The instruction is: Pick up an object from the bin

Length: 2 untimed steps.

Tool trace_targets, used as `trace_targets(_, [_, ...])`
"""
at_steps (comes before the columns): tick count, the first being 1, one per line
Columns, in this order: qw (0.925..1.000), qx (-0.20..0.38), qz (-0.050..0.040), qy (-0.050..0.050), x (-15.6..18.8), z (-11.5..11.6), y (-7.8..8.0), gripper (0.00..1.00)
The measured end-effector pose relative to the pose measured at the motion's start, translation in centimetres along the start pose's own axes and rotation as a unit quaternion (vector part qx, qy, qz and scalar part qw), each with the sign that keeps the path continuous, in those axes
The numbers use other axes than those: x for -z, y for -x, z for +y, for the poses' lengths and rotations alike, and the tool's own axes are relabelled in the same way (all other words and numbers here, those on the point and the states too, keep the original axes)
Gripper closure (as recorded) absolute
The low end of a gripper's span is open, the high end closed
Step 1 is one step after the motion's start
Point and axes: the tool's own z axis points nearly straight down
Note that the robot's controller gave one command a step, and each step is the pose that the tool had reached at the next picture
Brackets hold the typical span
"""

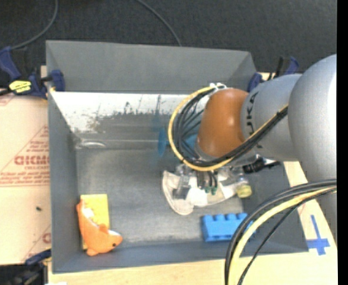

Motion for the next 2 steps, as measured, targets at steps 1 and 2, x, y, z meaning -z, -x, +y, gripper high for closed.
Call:
trace_targets(1, [1.0000,-0.002,0.0017,0.000,8.6,-0.6,-0.9,1.00])
trace_targets(2, [1.0000,-0.004,-0.0022,0.001,13.0,-0.4,-0.7,1.00])
